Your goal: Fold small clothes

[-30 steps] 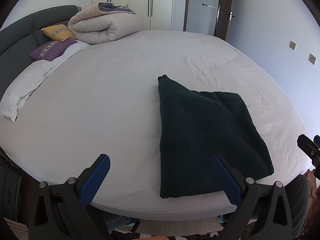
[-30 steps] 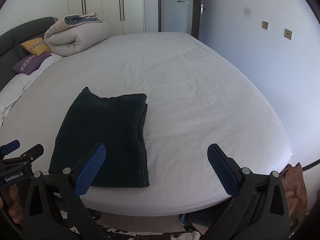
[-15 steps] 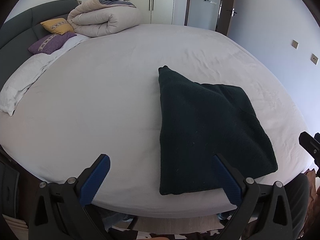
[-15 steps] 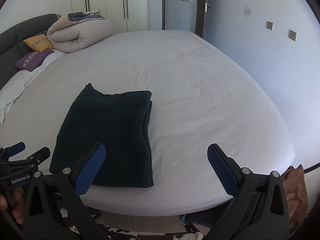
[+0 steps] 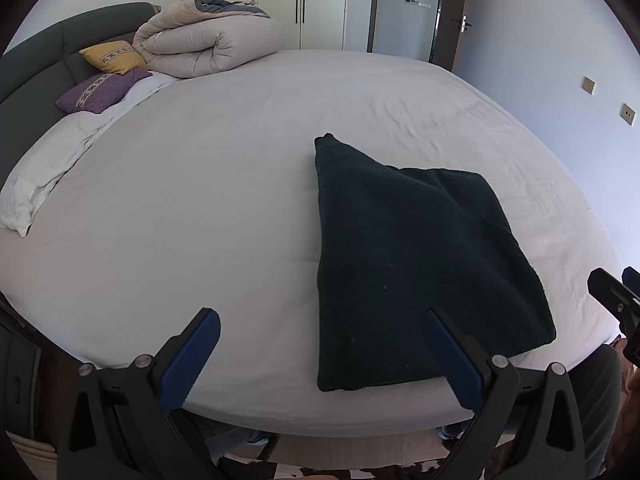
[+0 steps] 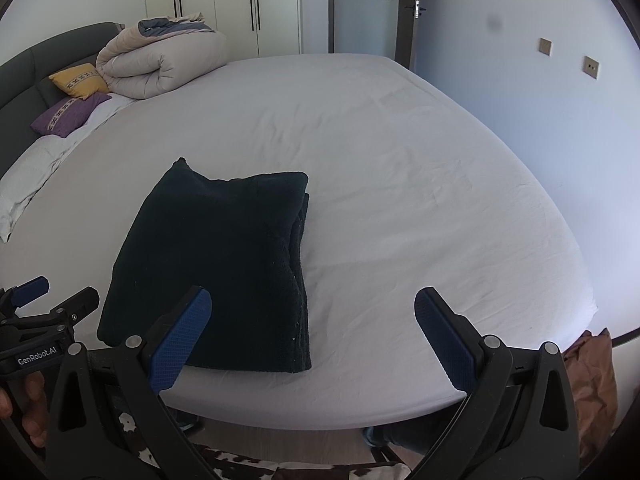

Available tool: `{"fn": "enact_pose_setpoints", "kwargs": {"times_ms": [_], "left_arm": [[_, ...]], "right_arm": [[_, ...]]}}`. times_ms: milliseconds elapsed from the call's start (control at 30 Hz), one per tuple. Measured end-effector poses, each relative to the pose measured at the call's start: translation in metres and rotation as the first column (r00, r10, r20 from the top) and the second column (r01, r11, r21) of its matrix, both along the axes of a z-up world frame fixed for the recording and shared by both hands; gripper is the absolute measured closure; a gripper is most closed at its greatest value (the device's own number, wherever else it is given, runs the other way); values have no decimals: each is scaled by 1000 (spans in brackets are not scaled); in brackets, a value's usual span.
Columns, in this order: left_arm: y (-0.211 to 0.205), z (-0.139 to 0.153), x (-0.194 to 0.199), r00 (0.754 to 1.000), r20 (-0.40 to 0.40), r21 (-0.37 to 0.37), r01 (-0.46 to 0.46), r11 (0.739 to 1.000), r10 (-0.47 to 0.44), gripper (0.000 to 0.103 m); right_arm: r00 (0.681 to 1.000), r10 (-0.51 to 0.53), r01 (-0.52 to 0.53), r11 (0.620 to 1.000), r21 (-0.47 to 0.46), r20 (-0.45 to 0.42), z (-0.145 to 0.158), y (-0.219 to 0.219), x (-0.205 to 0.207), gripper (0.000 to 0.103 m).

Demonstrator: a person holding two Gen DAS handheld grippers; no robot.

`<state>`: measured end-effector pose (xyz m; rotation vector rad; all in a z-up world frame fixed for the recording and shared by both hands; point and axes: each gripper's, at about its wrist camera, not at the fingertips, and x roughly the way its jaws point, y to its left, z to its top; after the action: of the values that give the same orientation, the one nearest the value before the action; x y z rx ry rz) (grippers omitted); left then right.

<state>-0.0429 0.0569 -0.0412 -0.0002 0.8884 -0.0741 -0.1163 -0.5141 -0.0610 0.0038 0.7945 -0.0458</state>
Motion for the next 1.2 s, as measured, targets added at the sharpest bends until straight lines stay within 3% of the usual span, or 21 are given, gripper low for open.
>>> {"fn": "enact_pose_setpoints", "kwargs": {"times_ms": [1200], "left_arm": [[-5, -4, -3, 1000, -10, -7, -4, 1000, 4, 0]], "right_arm": [[1000, -12, 12, 1000, 14, -16, -7, 0, 6, 0]]}}
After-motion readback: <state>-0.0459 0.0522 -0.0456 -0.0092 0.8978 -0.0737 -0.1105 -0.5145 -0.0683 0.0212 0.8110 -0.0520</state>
